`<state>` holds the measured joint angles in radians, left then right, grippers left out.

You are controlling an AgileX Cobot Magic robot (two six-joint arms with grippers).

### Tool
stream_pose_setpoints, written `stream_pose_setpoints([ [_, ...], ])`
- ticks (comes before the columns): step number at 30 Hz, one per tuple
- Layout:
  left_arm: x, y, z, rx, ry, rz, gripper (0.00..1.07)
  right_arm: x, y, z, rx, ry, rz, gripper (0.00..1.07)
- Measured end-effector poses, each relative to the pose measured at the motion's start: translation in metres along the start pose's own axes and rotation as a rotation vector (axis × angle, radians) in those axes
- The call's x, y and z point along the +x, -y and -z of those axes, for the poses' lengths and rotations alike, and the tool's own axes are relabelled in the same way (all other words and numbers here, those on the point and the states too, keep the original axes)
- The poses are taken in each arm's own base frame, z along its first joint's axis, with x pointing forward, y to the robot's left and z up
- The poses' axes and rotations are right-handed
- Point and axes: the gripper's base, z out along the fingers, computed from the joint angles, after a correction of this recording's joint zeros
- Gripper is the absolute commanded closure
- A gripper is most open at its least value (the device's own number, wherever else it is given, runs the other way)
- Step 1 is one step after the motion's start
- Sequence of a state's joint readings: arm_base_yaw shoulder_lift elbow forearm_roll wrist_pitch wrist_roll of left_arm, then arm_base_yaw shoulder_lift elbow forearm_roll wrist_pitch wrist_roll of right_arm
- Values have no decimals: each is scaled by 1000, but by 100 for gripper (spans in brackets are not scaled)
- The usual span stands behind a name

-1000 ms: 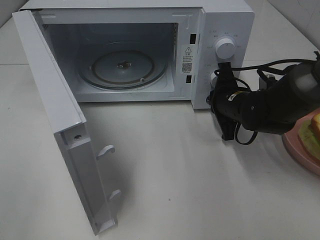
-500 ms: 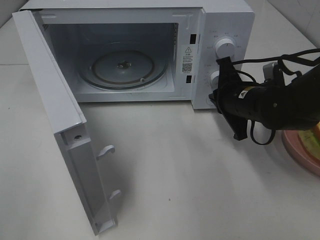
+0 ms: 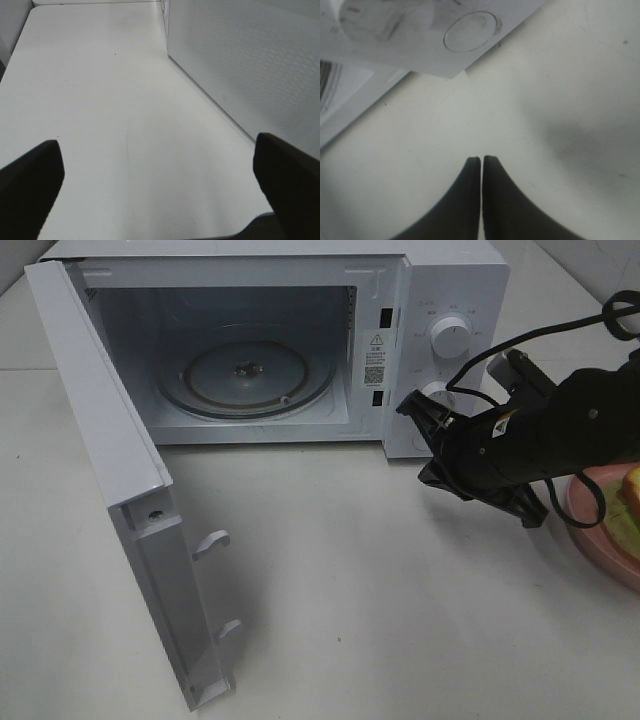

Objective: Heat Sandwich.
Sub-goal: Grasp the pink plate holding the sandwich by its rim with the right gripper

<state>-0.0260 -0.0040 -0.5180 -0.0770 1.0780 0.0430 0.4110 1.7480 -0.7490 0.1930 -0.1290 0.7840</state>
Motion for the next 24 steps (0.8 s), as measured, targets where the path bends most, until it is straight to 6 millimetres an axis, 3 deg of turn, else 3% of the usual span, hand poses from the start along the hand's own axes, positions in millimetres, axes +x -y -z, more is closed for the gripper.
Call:
stream_pose_setpoints([
  [6,0,0,0,0,0,0,9,3,-1,21,39,-83,432,99],
  [15,0,0,0,0,0,0,9,4,1,49,85,-169,719,96],
  [21,0,0,0,0,0,0,9,1,4,69,155,-225,820,83],
  [24,0,0,0,0,0,0,9,-3,3,75,213,-274,857,65],
])
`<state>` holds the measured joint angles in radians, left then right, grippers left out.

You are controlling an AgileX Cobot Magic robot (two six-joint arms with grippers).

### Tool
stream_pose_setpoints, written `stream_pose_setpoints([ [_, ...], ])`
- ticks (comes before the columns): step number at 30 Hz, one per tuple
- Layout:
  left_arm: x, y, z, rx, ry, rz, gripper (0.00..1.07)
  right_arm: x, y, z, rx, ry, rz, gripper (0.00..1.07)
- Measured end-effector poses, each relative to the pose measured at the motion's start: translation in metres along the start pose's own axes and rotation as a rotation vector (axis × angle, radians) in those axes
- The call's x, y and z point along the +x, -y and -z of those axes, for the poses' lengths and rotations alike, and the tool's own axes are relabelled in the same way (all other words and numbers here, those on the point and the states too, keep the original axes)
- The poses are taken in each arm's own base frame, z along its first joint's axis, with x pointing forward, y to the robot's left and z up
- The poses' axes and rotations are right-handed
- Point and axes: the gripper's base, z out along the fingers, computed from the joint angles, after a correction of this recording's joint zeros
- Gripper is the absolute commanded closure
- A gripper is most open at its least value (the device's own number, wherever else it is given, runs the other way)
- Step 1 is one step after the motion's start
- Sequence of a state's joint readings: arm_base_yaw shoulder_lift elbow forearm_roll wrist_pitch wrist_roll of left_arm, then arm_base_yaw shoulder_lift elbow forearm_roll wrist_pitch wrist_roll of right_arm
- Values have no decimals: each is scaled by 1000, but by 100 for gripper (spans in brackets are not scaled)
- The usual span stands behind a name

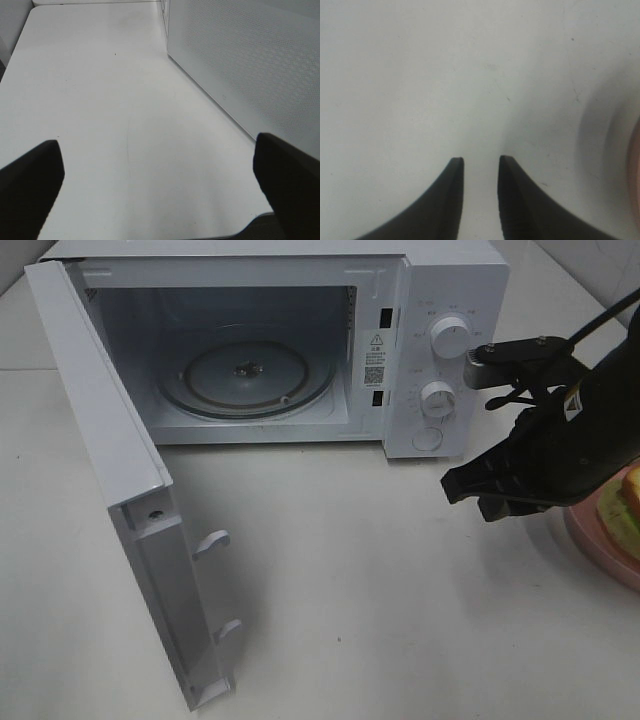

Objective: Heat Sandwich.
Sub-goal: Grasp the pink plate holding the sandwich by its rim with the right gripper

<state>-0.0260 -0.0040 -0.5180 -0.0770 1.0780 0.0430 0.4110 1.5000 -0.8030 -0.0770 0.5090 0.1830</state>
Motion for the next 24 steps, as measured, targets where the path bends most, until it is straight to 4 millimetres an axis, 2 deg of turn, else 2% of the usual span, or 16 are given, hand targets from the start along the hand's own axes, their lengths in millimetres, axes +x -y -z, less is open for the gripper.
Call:
stream_pose_setpoints([
  [1,0,0,0,0,0,0,9,0,0,0,0,0,0,65],
  [3,0,0,0,0,0,0,9,-3,1,5,19,-28,15,54],
  [4,0,0,0,0,0,0,9,-5,2,6,24,-30,19,39],
  [5,0,0,0,0,0,0,9,-5,2,6,24,-30,19,39],
  [8,0,0,0,0,0,0,9,-10,3,12,43,-29,38,14],
  [9,0,0,0,0,0,0,9,-11,3,12,48,-29,48,11],
  [15,0,0,0,0,0,0,9,-11,6,13,57,-45,84,9],
  [24,0,0,0,0,0,0,9,-8,43,13,109,-96,-36,12],
])
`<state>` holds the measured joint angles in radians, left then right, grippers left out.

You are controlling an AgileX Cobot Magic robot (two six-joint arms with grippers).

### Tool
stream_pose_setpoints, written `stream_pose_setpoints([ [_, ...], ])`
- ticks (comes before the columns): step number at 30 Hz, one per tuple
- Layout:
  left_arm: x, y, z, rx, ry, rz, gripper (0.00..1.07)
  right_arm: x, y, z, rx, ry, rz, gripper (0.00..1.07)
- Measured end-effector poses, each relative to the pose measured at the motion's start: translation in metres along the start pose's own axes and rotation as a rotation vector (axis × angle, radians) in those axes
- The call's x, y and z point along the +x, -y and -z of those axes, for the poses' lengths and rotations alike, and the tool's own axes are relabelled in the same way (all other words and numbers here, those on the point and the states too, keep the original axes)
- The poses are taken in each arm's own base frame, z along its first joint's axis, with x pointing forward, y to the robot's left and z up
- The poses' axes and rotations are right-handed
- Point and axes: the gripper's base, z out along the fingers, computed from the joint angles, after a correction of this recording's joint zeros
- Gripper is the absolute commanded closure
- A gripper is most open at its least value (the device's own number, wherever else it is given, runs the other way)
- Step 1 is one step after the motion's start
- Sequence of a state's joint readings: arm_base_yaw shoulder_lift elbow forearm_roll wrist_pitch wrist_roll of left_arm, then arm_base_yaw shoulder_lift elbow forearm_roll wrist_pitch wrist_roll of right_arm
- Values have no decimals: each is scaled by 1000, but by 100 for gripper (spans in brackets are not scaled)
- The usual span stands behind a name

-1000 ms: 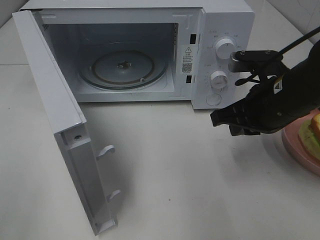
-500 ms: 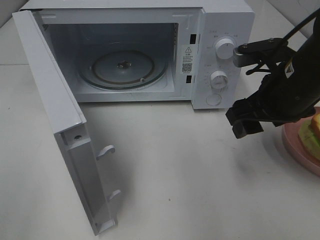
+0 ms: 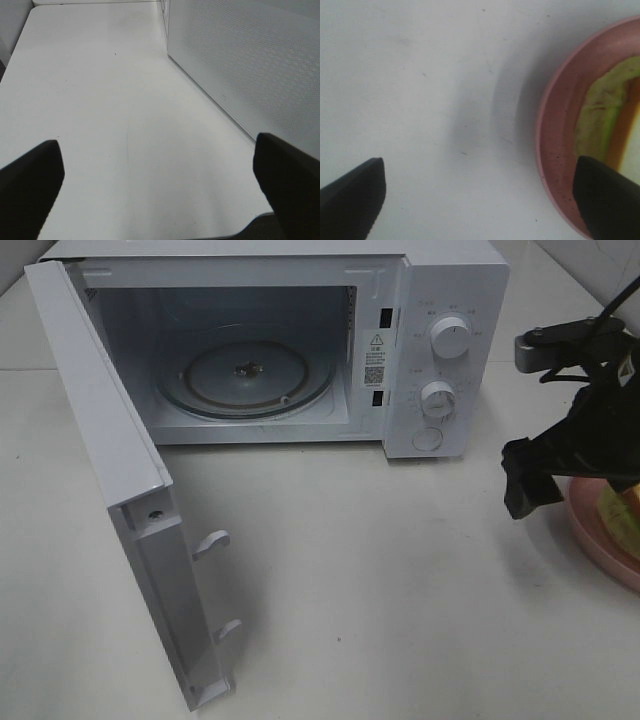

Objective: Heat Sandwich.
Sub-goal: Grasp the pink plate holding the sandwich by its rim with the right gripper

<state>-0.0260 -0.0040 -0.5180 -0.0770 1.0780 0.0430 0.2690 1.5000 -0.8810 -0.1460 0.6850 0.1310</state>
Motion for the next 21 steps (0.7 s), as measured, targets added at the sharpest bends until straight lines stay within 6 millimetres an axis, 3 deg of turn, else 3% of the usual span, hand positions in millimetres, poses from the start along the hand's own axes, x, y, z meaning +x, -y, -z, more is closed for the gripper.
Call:
stream_pose_setpoints([
  [7,0,0,0,0,0,0,9,1,30,-2,40,-4,-90,13],
  [13,0,0,0,0,0,0,9,2,40,-5,53,-8,-120,14],
  [21,0,0,0,0,0,0,9,-5,39,-40,42,-49,-112,15],
])
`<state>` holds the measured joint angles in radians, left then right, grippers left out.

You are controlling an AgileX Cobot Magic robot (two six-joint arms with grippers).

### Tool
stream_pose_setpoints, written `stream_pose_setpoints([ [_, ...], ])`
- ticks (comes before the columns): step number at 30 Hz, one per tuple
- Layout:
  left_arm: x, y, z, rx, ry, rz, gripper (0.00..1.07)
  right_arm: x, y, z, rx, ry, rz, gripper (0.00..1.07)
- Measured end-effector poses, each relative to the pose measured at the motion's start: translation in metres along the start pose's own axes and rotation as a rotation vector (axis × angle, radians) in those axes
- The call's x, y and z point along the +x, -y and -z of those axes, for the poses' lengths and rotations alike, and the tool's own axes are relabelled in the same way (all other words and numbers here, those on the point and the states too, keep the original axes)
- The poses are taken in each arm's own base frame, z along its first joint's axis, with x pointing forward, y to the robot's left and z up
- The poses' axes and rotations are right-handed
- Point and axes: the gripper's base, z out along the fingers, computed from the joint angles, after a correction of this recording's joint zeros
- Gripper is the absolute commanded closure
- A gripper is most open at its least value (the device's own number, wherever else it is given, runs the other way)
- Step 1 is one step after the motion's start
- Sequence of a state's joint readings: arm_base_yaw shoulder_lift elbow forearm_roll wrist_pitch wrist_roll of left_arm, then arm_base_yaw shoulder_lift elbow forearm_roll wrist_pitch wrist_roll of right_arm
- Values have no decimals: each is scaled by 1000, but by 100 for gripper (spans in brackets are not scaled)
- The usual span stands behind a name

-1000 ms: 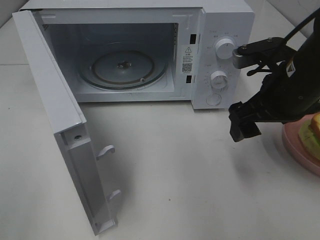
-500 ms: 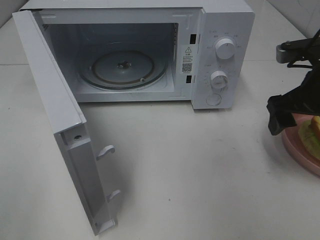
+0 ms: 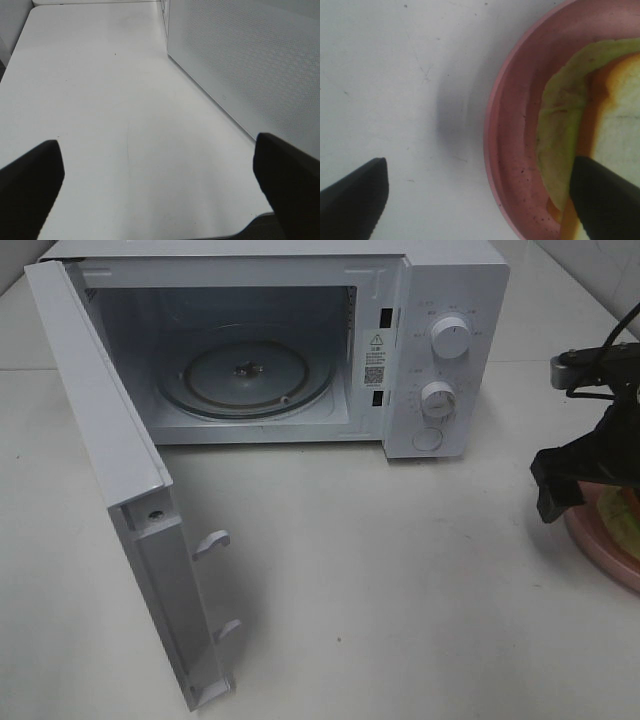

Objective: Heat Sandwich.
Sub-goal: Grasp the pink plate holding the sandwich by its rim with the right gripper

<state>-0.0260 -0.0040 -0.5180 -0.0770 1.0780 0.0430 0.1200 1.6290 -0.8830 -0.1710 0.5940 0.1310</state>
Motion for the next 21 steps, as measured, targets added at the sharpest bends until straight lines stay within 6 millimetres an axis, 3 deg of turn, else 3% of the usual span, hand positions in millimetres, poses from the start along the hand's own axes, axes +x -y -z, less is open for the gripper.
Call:
stream_pose_setpoints([
  [10,0,0,0,0,0,0,9,-2,-4,-37,1,-66,27,16],
  [21,0,0,0,0,0,0,9,-4,-6,-56,-3,-65,43,18],
])
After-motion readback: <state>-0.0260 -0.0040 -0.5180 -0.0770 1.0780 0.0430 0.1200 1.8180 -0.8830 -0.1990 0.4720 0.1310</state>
